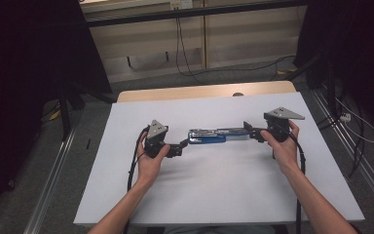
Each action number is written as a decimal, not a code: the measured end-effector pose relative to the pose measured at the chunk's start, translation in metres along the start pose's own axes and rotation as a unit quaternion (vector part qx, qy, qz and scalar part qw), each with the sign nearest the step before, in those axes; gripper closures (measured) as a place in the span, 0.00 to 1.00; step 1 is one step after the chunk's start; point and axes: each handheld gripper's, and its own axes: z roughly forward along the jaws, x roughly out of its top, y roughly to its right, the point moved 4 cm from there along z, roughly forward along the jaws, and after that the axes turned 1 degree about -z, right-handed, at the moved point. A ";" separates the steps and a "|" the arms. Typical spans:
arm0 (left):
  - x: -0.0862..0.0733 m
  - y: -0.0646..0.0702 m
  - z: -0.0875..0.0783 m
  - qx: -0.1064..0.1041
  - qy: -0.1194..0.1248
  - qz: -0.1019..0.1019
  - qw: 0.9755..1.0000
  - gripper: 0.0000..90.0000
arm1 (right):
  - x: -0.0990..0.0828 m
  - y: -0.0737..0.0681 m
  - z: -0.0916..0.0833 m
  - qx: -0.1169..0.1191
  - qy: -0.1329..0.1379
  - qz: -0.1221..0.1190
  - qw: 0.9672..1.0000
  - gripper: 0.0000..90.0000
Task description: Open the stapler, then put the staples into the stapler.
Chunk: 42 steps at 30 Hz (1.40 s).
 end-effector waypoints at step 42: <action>-0.048 0.000 -0.108 0.051 0.022 -0.023 0.998 0.05 | 0.010 0.007 0.021 0.033 -0.061 -0.004 0.998 0.13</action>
